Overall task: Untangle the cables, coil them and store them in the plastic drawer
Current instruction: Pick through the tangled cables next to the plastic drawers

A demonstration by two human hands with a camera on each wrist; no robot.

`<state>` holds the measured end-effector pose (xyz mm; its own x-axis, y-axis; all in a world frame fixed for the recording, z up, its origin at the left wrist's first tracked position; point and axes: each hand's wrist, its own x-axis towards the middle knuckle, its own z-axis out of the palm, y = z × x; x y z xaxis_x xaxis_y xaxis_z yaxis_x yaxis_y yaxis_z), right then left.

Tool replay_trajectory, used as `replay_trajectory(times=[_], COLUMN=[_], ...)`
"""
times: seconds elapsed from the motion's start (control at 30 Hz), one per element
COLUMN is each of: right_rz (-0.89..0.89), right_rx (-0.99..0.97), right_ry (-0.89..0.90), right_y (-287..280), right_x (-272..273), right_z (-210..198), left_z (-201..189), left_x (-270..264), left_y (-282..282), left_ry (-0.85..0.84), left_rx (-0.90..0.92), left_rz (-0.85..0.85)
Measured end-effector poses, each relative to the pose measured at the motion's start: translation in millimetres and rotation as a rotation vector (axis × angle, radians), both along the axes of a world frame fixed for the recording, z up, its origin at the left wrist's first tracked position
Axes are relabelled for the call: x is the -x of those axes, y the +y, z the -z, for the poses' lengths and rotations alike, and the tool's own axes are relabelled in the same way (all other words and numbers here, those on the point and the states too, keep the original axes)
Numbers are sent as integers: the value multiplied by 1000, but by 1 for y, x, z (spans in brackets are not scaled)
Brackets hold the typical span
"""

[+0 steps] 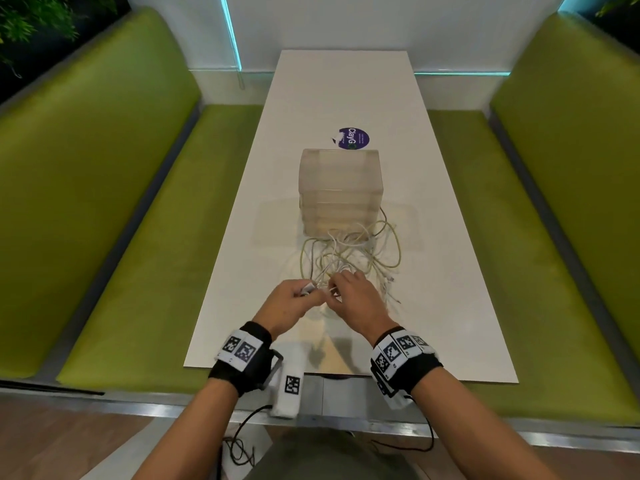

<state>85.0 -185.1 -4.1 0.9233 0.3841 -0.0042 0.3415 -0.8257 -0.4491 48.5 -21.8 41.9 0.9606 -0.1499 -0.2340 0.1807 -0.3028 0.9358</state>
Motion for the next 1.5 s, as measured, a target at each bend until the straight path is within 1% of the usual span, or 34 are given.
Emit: replay_trajectory(times=[0.07,0.13,0.2,0.23,0.27,0.33,0.37,0.4,0.5,0.53,0.57,0.67,0.77,0.87,1.03,1.1,1.17,1.27,1.4,1.47,1.5], right_rz=[15,23,27,20,9,-15,-24,-30,-40,-41,-37,-12,-1,-5,-9,9,48,88,94,77,75], right_rx=[-18,-26,-32,-29,-19,10,22,29,24,16,6,-28,-58,-73,-36,-46,-70,-44,-38,-35,-27], right_ry=[-35,-55,-73,-79,-81,-81,-79,-74,-49,-41,-34,-35,-56,-84,-65,-72,-82,-92,-100,-105,-103], right_y=[2,1,0,0,0,0,0,0,0,1,1,1,0,2,7,10,13,15,14,15,15], right_x=[-1,-4,-6,-6,-6,-4,-2,-1,2,3,3,4,4,4,3,4,4,-2,-7,-9,-9], right_z=[2,3,2,2,1,1,1,1,-1,-1,-2,-4,-6,-9,-12,-10,-8,-5,-1,0,1], left_z=[-13,-22,-22,-20,-17,-10,-7,-2,13,15,18,20,20,17,18,19,14,5,-14,-20,-20], left_x=[1,3,5,5,5,3,2,0,-5,-6,-7,-14,-16,-16,-19,-20,-17,-11,2,10,12], left_y=[0,6,13,15,15,12,9,6,-3,-7,-12,-23,-29,-29,-21,-20,-21,-18,-5,3,7], left_ry=[-4,-20,-23,-21,-26,-63,-85,-103,-65,-53,-49,-63,-25,39,225,257,283,301,227,179,151], left_rx=[186,354,525,569,554,381,294,212,11,-25,-40,-47,16,185,410,463,544,660,678,629,563], left_rz=[-76,-114,-173,-217,-260,-335,-344,-323,-136,-118,-138,-246,-300,-386,-368,-406,-385,-348,-275,-251,-243])
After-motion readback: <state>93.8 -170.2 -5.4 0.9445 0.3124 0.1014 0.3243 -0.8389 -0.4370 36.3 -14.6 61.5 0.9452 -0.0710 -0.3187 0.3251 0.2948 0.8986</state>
